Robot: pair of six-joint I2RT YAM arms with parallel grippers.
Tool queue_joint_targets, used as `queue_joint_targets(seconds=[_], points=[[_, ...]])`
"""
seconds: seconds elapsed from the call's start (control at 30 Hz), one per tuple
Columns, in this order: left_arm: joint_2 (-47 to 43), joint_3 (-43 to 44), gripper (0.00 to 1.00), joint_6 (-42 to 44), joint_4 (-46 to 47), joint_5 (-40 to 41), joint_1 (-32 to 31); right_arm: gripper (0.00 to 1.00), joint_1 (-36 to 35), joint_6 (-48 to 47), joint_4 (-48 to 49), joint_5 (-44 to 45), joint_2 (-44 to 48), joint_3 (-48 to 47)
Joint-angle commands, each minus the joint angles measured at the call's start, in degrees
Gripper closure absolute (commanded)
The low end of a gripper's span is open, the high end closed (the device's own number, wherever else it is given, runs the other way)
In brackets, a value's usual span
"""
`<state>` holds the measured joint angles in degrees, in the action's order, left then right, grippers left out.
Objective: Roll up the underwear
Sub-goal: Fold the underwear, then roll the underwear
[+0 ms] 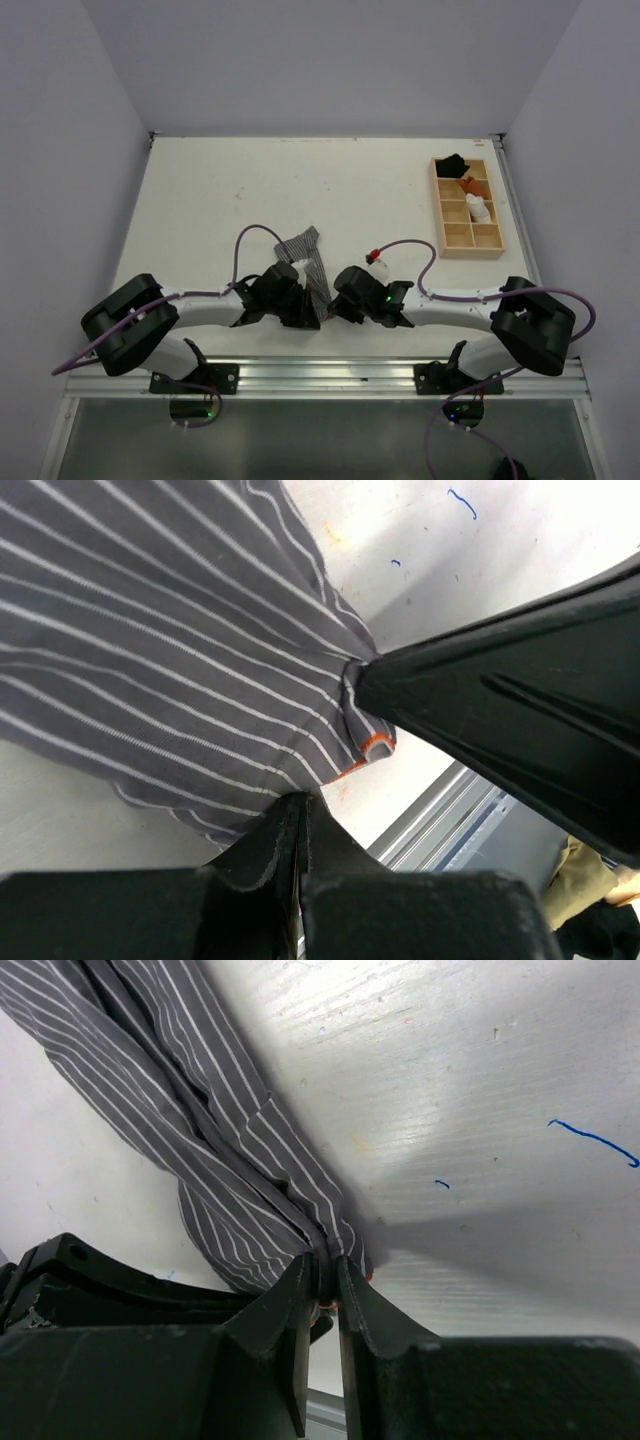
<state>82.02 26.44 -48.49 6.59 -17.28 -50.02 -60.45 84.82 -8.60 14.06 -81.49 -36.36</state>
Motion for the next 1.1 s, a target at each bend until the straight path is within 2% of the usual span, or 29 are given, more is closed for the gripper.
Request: queue_joint_targets(seconds=[0.0, 0.13, 0.4, 0.53, 0.63, 0.7, 0.8, 1.07], points=[[-0.72, -0.07, 1.00, 1.72, 0.45, 4.53, -0.08, 0.78, -0.64, -1.22, -5.10, 2.80, 3.08, -3.54], [-0.02, -0.07, 1.00, 2.26, -0.26, 4.97, -0.08, 0.66, -0.73, -4.04, -9.92, 3.95, 6.34, -5.82], [4.02, 2.83, 1.00, 3.05, -1.31, 6.20, -0.08, 0.62, 0.23, -12.11, -16.45, 6.68, 8.54, -12.06], [3.68, 3.97, 1.00, 2.96, -2.19, 7.26, -0.08, 0.62, 4.98, -16.25, -17.07, 2.64, 6.88, -12.42], [3.94, 5.20, 1.00, 3.05, -3.60, 8.22, -0.08, 0.58, 10.42, -23.89, -10.95, -6.21, 3.98, -9.97], [4.29, 5.82, 1.00, 2.88, -3.86, 8.31, -0.08, 0.54, 11.57, -28.72, -6.63, -13.25, 1.43, -8.56], [4.73, 6.52, 1.00, 2.61, -4.39, 8.84, -0.08, 0.49, 12.72, -33.04, -3.11, -19.15, -0.59, -8.90], [5.08, 6.88, 1.00, 1.73, -5.01, 9.63, -0.08, 0.44, 13.86, -35.68, -1.16, -23.46, -5.33, -9.43]])
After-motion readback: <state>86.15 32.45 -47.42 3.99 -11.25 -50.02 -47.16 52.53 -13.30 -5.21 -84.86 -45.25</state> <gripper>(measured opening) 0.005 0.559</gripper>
